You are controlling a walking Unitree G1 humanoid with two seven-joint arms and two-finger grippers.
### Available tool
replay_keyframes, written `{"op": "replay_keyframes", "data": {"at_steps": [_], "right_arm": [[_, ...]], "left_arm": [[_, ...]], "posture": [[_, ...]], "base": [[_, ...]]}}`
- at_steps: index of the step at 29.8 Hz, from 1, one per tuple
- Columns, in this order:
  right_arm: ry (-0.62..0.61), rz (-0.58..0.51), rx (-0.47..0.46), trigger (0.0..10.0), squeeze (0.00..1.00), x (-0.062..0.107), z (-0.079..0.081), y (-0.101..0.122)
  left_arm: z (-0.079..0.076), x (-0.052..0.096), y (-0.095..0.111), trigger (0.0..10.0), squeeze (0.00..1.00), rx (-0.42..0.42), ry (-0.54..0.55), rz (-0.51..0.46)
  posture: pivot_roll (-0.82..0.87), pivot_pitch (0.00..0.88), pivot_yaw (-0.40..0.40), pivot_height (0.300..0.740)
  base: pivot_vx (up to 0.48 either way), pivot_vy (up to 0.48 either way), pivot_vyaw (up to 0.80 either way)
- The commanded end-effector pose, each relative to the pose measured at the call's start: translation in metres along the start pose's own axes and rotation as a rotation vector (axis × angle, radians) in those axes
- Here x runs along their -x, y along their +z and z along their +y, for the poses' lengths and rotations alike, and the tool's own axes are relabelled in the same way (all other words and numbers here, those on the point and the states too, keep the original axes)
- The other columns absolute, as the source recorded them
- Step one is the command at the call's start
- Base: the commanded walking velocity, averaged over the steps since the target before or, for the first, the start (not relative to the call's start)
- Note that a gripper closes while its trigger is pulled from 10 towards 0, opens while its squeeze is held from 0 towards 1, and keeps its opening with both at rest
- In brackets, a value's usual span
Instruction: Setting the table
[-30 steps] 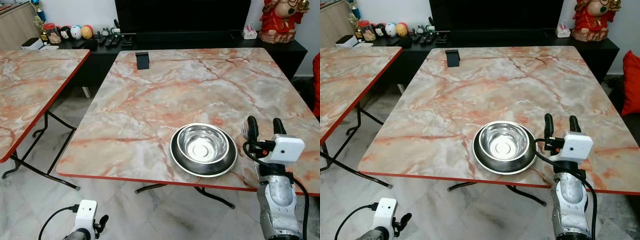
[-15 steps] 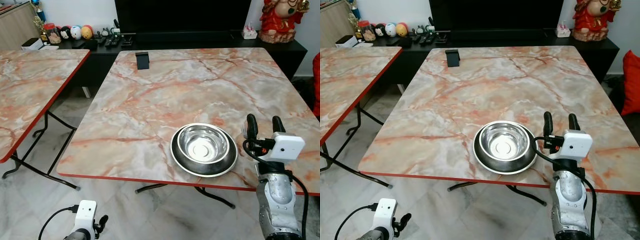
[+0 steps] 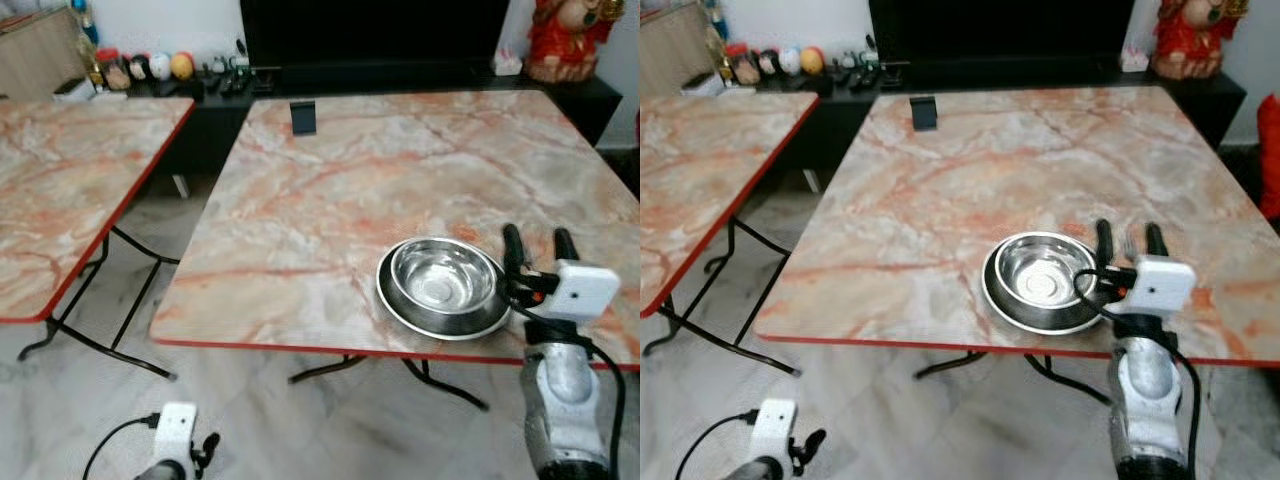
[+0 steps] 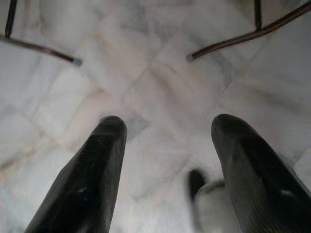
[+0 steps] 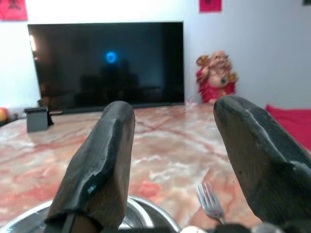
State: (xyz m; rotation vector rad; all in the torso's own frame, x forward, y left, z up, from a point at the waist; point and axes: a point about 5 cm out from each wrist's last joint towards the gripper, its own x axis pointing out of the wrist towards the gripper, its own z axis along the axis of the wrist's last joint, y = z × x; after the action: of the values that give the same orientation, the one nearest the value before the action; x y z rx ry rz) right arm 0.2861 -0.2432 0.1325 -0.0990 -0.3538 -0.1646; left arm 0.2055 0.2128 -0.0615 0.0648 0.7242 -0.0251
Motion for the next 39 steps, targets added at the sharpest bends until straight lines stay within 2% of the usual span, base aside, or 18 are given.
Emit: {"op": "replay_keyframes", "data": {"at_steps": [1,20,25,32,39], "right_arm": [[0.023,-0.005,-0.025,10.0,0.00,-0.003,0.010,0.001],[0.046,-0.015,-0.036,10.0,0.00,-0.006,0.018,0.004],[0.055,-0.010,-0.003,10.0,0.00,-0.007,0.019,0.003],[0.082,-0.010,-0.011,10.0,0.00,-0.007,0.023,0.004],[0.077,-0.012,-0.019,10.0,0.00,-0.007,0.023,0.005]], "left_arm": [[0.011,0.003,-0.003,10.0,0.00,0.005,0.032,0.012],[0.011,0.003,-0.003,10.0,0.00,0.012,0.034,0.010],[0.011,0.003,-0.004,10.0,0.00,0.014,0.034,0.010],[0.010,0.003,-0.005,10.0,0.00,0.015,0.030,0.012],[0.009,0.004,-0.006,10.0,0.00,0.018,0.031,0.013]], "posture": [[-0.03,0.000,0.037,0.740],[-0.02,0.000,0.034,0.740],[-0.02,0.000,0.032,0.740],[-0.02,0.000,0.031,0.740],[-0.03,0.000,0.029,0.740]], "base": [[0.000,0.356,0.00],[0.000,0.347,0.00],[0.000,0.334,0.00],[0.000,0.332,0.70],[0.000,0.308,0.00]]}}
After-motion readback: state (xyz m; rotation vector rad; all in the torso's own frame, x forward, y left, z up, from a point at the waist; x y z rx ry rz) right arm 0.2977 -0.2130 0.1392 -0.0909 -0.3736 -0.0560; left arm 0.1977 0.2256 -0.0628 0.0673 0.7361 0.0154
